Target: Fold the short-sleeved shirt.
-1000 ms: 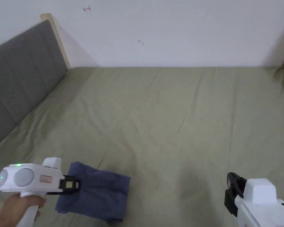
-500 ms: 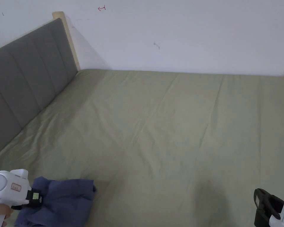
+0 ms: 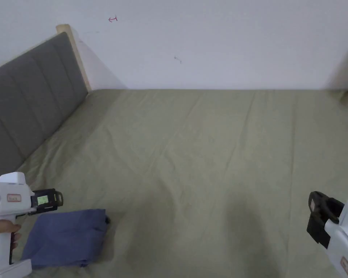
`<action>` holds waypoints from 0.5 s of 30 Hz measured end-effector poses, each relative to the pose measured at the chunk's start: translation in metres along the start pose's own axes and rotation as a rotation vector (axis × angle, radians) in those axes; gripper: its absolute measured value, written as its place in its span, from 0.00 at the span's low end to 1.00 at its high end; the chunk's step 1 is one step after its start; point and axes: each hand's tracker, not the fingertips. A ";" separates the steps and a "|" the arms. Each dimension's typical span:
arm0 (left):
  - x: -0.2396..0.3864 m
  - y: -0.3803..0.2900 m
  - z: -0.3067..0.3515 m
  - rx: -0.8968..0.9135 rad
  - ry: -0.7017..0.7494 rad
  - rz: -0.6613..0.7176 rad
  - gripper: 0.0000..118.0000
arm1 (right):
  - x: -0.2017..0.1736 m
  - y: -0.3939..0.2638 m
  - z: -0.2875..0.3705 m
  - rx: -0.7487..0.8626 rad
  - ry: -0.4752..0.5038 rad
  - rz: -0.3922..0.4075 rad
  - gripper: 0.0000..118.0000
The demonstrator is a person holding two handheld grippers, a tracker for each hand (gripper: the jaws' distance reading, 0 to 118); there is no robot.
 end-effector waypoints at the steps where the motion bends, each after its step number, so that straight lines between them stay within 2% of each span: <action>1: 0.009 0.002 0.013 0.024 -0.013 -0.015 0.80 | 0.003 0.007 0.006 0.014 -0.002 0.000 0.00; 9: 0.116 0.002 0.146 0.383 -0.114 -0.056 0.79 | 0.026 0.064 0.056 0.168 -0.056 0.066 0.00; 15: 0.199 -0.026 0.214 0.686 -0.109 -0.176 0.79 | 0.043 0.092 0.090 0.268 -0.086 0.102 0.00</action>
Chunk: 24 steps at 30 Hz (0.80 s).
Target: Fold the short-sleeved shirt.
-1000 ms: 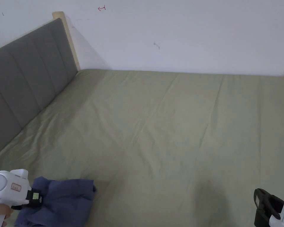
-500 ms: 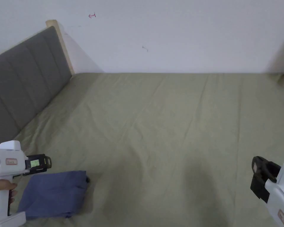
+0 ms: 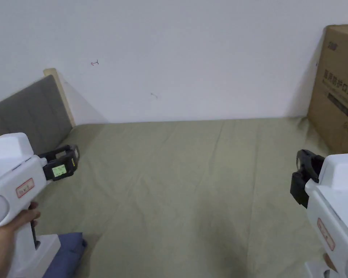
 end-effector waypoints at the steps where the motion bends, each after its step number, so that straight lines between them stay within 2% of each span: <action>1: 0.013 0.001 0.006 0.021 -0.007 -0.004 0.79 | 0.003 0.004 0.003 0.003 -0.007 0.003 0.00; 9: 0.105 -0.032 0.030 0.196 -0.017 -0.025 0.78 | 0.032 0.012 0.021 0.039 -0.037 -0.014 0.00; 12: 0.131 -0.041 0.037 0.206 -0.039 -0.022 0.74 | 0.039 0.011 0.028 0.048 -0.051 -0.003 0.00; 15: 0.148 -0.050 0.040 0.229 -0.051 -0.020 0.59 | 0.045 0.011 0.034 0.053 -0.062 -0.003 0.00; 17: 0.153 -0.055 0.037 0.241 -0.058 -0.018 0.34 | 0.048 0.010 0.037 0.058 -0.073 -0.001 0.00; 18: 0.155 -0.056 0.036 0.240 -0.078 -0.017 0.13 | 0.049 0.010 0.039 0.059 -0.074 -0.001 0.00; 19: 0.156 -0.056 0.035 0.226 -0.123 -0.021 0.01 | 0.050 0.010 0.040 0.059 -0.075 -0.001 0.00; 21: 0.159 -0.057 0.038 0.178 -0.175 -0.006 0.00 | 0.053 0.009 0.043 0.063 -0.080 -0.003 0.00; 24: 0.166 -0.060 0.037 0.194 -0.156 -0.033 0.00 | 0.053 0.008 0.043 0.063 -0.086 0.004 0.00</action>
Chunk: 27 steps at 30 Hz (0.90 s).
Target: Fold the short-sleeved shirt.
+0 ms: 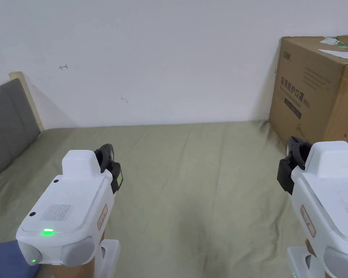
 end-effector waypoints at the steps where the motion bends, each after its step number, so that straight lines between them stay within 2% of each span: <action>1: 0.000 0.000 0.000 0.000 -0.002 0.004 0.00 | 0.000 0.000 0.000 -0.001 -0.001 0.000 0.00; 27: 0.003 0.001 -0.006 -0.006 -0.028 -0.017 0.00 | -0.007 0.000 0.003 -0.009 0.006 0.000 0.00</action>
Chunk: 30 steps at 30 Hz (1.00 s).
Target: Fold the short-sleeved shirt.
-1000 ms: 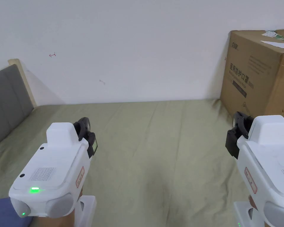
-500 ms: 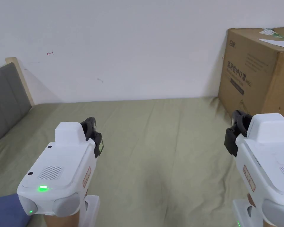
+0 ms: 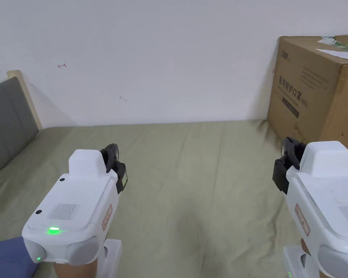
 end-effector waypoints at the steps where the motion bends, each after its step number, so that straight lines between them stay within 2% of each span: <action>1: 0.000 0.001 0.002 0.000 -0.001 0.003 0.00 | -0.001 0.000 0.000 0.001 0.000 0.001 0.00; 30: -0.005 -0.002 0.008 -0.012 -0.004 0.011 0.00 | -0.010 0.003 0.002 0.014 0.017 0.017 0.00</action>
